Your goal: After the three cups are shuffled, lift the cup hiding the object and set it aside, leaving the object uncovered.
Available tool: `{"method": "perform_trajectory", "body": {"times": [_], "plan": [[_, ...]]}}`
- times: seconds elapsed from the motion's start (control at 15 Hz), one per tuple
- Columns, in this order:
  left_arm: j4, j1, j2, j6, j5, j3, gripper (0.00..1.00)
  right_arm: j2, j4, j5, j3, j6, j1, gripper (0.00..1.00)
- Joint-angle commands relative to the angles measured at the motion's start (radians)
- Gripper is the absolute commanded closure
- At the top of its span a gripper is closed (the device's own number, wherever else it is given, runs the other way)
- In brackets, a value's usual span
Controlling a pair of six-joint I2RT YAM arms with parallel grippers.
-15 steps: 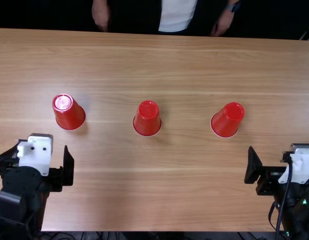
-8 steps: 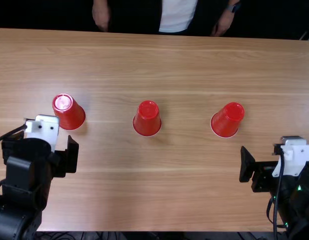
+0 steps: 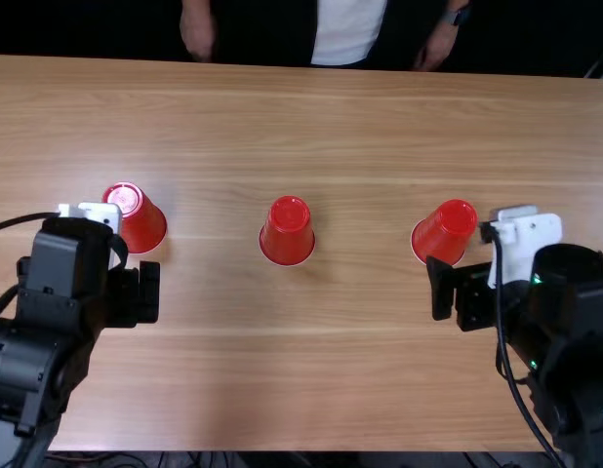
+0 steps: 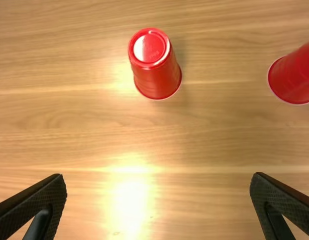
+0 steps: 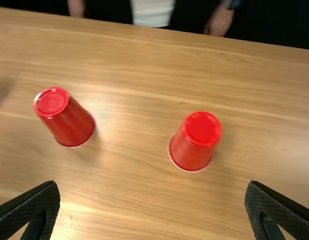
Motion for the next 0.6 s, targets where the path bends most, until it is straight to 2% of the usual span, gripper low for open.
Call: {"method": "perform_trajectory", "body": {"times": [0.0, 0.13, 0.53], "plan": [[-0.002, 0.036, 0.029, -0.028, 0.042, 0.053, 0.0, 0.05, 0.001, -0.009, 0.059, 0.003, 0.048, 0.0], [-0.002, 0.047, 0.041, -0.03, 0.084, 0.056, 0.0, 0.133, 0.004, -0.02, 0.112, 0.004, 0.096, 0.0], [-0.063, 0.083, 0.124, -0.028, 0.091, 0.063, 0.0, 0.443, 0.01, -0.022, 0.318, 0.004, 0.246, 0.0]]}}
